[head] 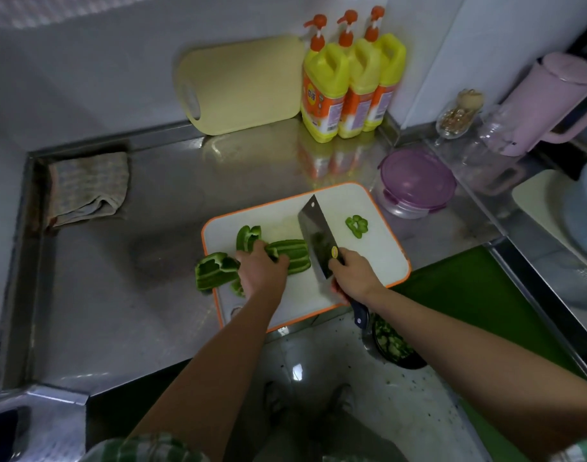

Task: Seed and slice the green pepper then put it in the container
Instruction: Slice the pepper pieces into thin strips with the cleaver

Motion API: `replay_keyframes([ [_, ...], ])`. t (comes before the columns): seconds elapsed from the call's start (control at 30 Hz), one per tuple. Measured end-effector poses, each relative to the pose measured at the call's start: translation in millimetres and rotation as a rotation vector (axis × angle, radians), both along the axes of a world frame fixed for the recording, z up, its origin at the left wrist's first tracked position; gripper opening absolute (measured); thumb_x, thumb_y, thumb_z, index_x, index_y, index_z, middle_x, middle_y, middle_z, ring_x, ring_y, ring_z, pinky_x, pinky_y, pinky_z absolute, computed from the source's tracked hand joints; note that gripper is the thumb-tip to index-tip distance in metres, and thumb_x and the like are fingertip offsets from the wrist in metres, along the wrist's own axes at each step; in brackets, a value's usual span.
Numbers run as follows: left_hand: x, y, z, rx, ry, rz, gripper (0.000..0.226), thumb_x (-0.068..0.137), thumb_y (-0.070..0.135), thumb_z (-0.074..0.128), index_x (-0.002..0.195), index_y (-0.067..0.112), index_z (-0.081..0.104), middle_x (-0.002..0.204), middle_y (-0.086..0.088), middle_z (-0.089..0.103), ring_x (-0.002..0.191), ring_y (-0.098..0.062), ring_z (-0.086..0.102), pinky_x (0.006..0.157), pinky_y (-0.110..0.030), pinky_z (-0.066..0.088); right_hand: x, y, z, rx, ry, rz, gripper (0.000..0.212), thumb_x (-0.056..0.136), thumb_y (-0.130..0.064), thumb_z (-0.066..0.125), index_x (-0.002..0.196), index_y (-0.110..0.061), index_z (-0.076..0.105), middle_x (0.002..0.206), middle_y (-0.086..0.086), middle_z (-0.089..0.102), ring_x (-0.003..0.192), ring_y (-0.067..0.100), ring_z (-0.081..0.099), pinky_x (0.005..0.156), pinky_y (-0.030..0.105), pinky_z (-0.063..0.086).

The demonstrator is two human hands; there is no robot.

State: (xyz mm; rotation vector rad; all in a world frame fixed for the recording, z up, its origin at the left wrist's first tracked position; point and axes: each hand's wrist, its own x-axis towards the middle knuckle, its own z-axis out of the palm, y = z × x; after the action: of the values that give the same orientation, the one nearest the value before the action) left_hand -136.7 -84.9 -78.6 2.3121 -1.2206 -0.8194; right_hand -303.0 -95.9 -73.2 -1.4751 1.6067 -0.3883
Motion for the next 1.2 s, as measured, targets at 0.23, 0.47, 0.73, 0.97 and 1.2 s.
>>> replay_keyframes([
  [0.23, -21.9, -2.9, -4.0, 0.063, -0.006, -0.045, 0.046, 0.088, 0.033, 0.064, 0.118, 0.005, 0.044, 0.126, -0.020, 0.039, 0.096, -0.038, 0.058, 0.073, -0.034, 0.040, -11.8, 2.8, -12.1, -0.068, 0.098, 0.045, 0.017, 0.093, -0.016, 0.044, 0.085, -0.005, 0.054, 0.059, 0.013, 0.066, 0.030, 0.006, 0.047, 0.048, 0.026, 0.039],
  [0.47, -31.4, 1.6, -10.7, 0.144, -0.051, -0.196, 0.081, 0.084, 0.033, 0.072, 0.144, 0.009, 0.023, 0.137, -0.020, 0.038, 0.114, -0.034, 0.054, 0.087, -0.034, 0.045, -13.2, -12.3, -17.6, -0.097, 0.148, 0.168, 0.017, 0.094, -0.016, 0.044, 0.086, -0.006, 0.056, 0.062, 0.010, 0.067, 0.044, 0.012, 0.054, 0.059, 0.032, 0.049],
  [0.73, -26.5, 13.9, -22.6, 0.104, -0.186, -0.336, 0.070, 0.087, 0.035, 0.068, 0.146, 0.025, 0.032, 0.132, -0.015, 0.039, 0.108, -0.032, 0.057, 0.087, -0.038, 0.050, -16.9, -24.8, -26.1, -0.126, 0.226, 0.268, 0.016, 0.094, -0.022, 0.045, 0.083, -0.013, 0.052, 0.078, 0.013, 0.068, 0.066, 0.029, 0.061, 0.065, 0.036, 0.051],
  [0.97, -21.9, 13.7, -33.8, -0.136, -0.123, -0.221, 0.046, 0.087, 0.024, 0.067, 0.129, 0.017, 0.050, 0.122, -0.013, 0.047, 0.100, -0.030, 0.057, 0.083, -0.034, 0.045, -13.7, -29.3, -32.6, -0.295, 0.230, 0.229, 0.018, 0.092, -0.021, 0.047, 0.078, -0.011, 0.052, 0.074, 0.014, 0.067, 0.068, 0.034, 0.063, 0.063, 0.040, 0.052],
  [1.2, -20.4, 17.6, -40.3, -0.204, -0.116, -0.282, 0.043, 0.090, 0.006, 0.057, 0.129, 0.023, 0.059, 0.117, -0.013, 0.050, 0.102, -0.031, 0.055, 0.087, -0.034, 0.043, -13.1, -18.7, -25.2, -0.324, 0.095, 0.058, 0.023, 0.086, -0.033, 0.040, 0.081, -0.012, 0.048, 0.068, 0.015, 0.063, 0.061, 0.038, 0.060, 0.058, 0.052, 0.052],
])
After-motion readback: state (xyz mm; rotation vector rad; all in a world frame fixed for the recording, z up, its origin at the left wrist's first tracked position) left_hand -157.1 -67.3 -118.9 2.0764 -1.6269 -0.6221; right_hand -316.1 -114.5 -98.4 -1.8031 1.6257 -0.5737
